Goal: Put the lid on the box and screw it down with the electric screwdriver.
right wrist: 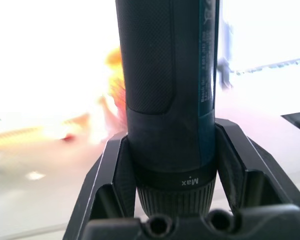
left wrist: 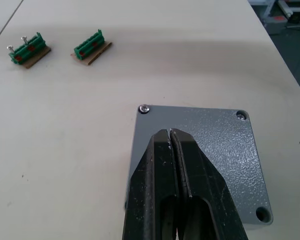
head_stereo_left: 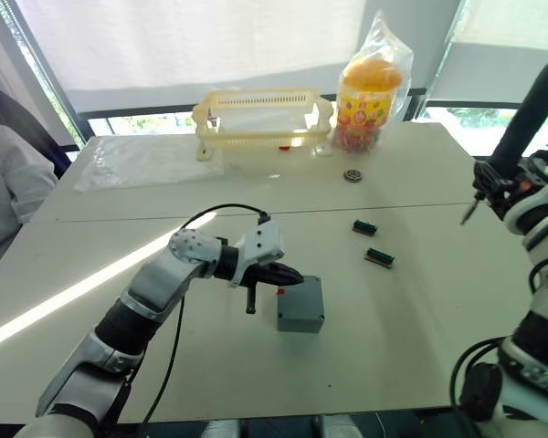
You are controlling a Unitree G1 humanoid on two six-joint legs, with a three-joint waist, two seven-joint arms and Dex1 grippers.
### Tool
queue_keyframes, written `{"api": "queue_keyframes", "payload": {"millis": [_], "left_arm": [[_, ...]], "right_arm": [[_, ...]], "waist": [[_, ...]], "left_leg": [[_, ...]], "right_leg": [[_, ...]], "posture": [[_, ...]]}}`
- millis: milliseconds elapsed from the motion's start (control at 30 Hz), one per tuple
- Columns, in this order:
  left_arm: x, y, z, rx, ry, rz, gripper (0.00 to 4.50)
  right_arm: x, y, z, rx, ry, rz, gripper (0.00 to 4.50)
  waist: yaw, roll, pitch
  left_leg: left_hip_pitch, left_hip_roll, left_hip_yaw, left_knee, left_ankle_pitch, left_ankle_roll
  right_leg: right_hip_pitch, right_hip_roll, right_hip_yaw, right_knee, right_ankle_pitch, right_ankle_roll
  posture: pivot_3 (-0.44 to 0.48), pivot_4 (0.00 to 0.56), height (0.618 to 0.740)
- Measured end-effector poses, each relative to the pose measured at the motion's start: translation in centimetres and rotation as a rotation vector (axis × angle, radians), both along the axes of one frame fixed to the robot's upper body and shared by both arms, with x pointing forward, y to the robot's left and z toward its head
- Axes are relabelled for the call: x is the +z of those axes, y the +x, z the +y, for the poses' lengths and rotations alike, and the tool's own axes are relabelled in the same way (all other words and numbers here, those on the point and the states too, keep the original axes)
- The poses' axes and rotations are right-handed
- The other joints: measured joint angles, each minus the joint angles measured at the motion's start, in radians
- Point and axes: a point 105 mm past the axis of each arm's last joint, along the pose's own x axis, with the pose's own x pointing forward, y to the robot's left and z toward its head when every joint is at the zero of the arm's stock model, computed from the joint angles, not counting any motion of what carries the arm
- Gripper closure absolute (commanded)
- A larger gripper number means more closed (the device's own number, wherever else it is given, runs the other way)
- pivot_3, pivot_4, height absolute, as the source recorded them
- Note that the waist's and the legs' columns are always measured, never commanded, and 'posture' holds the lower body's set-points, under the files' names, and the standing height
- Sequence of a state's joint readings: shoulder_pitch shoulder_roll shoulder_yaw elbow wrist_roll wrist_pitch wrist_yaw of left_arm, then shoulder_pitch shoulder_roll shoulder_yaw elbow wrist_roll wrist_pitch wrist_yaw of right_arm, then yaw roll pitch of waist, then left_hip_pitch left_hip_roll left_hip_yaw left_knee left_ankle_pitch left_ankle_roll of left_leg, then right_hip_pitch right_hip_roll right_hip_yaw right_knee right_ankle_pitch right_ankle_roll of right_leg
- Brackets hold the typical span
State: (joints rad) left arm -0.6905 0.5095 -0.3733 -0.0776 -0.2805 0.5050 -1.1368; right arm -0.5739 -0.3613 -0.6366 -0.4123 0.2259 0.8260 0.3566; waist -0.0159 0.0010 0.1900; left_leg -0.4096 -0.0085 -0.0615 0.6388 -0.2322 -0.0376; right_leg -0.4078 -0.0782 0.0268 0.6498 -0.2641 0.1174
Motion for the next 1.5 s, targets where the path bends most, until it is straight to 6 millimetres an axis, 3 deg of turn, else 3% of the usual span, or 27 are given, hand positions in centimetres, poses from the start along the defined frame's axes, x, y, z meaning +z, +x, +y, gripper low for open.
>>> {"api": "queue_keyframes", "payload": {"millis": [100, 167, 300, 367, 467, 600, 900, 1233, 1500], "left_arm": [[-0.2, -0.1, -0.1, -0.018, 0.017, 0.0, 4.5], [0.2, -0.4, -0.6, -0.041, 0.012, -0.012, 4.5], [-0.1, -0.2, -0.1, -0.018, 0.043, -0.019, 4.5], [-0.3, -0.5, -0.3, -0.029, 0.059, -0.027, 4.5], [-0.5, -0.9, -0.4, -0.038, 0.07, -0.033, 4.5], [-1.0, -1.2, -0.1, -0.033, 0.095, -0.034, 4.5], [-1.4, -1.2, -0.5, -0.053, 0.122, -0.079, 4.5], [-1.5, -1.1, -0.7, -0.054, 0.116, -0.074, 4.5], [-1.5, -1.1, -0.7, -0.057, 0.119, -0.076, 4.5]], "right_arm": [[-2.0, -1.0, 6.5, 0.277, 0.192, -0.065, 2.71], [-3.3, -1.1, 9.9, 0.414, 0.199, -0.018, 2.71], [-4.5, -2.6, 14.5, 0.602, 0.123, -0.011, 2.71], [-5.2, -3.0, 15.8, 0.65, 0.115, -0.001, 2.71], [-5.6, -3.2, 16.2, 0.662, 0.097, -0.002, 2.71], [-5.6, -3.3, 15.3, 0.626, 0.055, -0.009, 2.71], [-7.8, -3.9, 14.7, 0.622, 0.032, 0.074, 2.71], [-6.8, -4.6, 15.7, 0.659, 0.032, 0.041, 2.71], [-7.4, -4.7, 15.9, 0.656, 0.027, 0.066, 2.71]], "waist": [[-0.003, 0.0, 0.0], [-0.004, 0.0, 0.0], [0.0, 0.0, 0.0], [0.0, 0.0, 0.0], [-0.001, 0.0, 0.0], [-0.001, 0.0, 0.0], [-0.001, 0.0, 0.0], [0.001, -0.001, 0.0], [0.001, -0.001, 0.0]], "left_leg": [[0.0, 0.0, 0.0, 0.0, 0.0, 0.0], [0.0, 0.0, 0.0, 0.0, 0.0, 0.0], [0.0, 0.0, 0.0, 0.0, 0.0, 0.0], [0.0, 0.0, 0.0, 0.0, 0.0, 0.0], [0.0, 0.0, 0.0, 0.0, 0.0, 0.0], [0.0, 0.0, 0.0, 0.0, 0.0, 0.0], [0.001, 0.0, 0.0, 0.0, 0.0, 0.0], [0.001, 0.0, -0.001, 0.0, 0.0, 0.0], [0.001, 0.0, -0.001, 0.0, 0.0, 0.0]], "right_leg": [[0.0, 0.0, 0.0, 0.001, 0.0, 0.0], [0.0, 0.0, 0.001, 0.001, 0.0, 0.0], [0.0, 0.0, 0.0, 0.0, 0.0, 0.0], [0.0, 0.0, 0.0, 0.0, 0.0, 0.0], [0.0, 0.0, 0.0, 0.0, 0.0, 0.0], [0.0, 0.0, 0.0, 0.0, 0.0, -0.001], [0.0, 0.0, 0.0, 0.0, 0.0, -0.001], [0.001, 0.0, 0.0, 0.0, 0.0, -0.001], [0.001, 0.0, 0.0, 0.0, 0.0, -0.001]], "posture": [[0.0, 0.15, 0.74], [0.0, 0.15, 0.74], [0.0, 0.15, 0.74], [0.0, 0.15, 0.74], [0.0, 0.15, 0.74], [0.0, 0.15, 0.74], [0.0, 0.15, 0.74], [0.0, 0.15, 0.74], [0.0, 0.15, 0.74]]}}
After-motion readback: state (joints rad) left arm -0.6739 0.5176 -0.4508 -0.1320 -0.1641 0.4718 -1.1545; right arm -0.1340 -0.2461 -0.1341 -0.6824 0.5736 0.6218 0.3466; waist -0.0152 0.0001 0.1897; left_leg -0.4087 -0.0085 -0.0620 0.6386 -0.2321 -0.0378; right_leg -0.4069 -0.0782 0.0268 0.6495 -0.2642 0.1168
